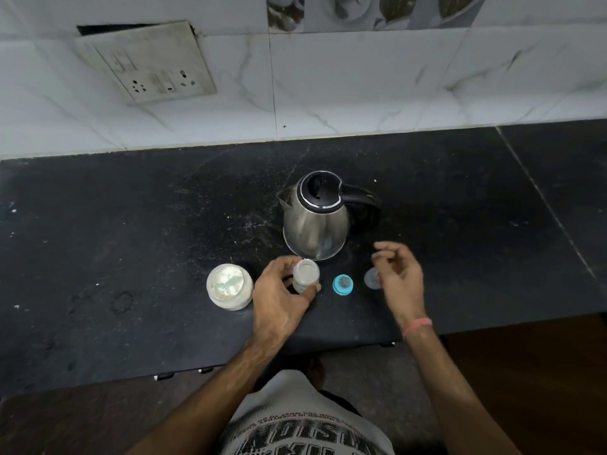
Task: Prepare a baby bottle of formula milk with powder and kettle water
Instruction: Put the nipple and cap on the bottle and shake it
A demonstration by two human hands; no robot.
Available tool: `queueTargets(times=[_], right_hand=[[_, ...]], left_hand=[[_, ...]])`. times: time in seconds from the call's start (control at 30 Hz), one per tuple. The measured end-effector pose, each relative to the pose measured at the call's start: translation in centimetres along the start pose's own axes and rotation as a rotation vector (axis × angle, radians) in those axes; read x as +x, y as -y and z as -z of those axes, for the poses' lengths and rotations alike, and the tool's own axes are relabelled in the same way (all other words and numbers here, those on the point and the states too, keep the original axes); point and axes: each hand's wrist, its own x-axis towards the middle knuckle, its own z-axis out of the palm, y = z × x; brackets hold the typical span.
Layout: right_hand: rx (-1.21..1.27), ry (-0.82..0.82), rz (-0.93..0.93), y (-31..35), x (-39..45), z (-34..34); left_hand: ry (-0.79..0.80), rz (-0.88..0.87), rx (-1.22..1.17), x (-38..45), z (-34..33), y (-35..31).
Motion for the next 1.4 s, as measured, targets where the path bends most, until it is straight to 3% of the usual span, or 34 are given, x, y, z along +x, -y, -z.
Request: queueTargets(times=[0.2, 0.37, 0.53, 0.73, 1.0, 1.4], right_hand=[[-0.678, 0.319, 0.096, -2.8, -2.9, -2.1], [-0.892, 0.39, 0.193, -3.8, -3.2, -3.0], [-0.827, 0.306, 0.23, -3.4, -3.4, -2.7], [-0.541, 0.101, 0.243, -1.1, -3.8, -1.5], [-0.395, 0.455, 0.335, 1.6, -4.3, -1.8], [-0.396, 0.542, 0.31, 2.7, -2.5, -1.5]], left_hand=[[0.068, -0.01, 0.05, -1.4, -1.6, 0.7], [0.069, 0.005, 0.034, -2.3, -2.9, 1.2], [0.05, -0.008, 0.019, -2.5, -3.8, 1.5], [0.02, -0.026, 0.025, -2.2, -3.7, 1.5], [0.019, -0.076, 0.04, -2.2, -3.8, 1.2], [-0.015, -0.111, -0.146, -1.9, -3.8, 0.1]])
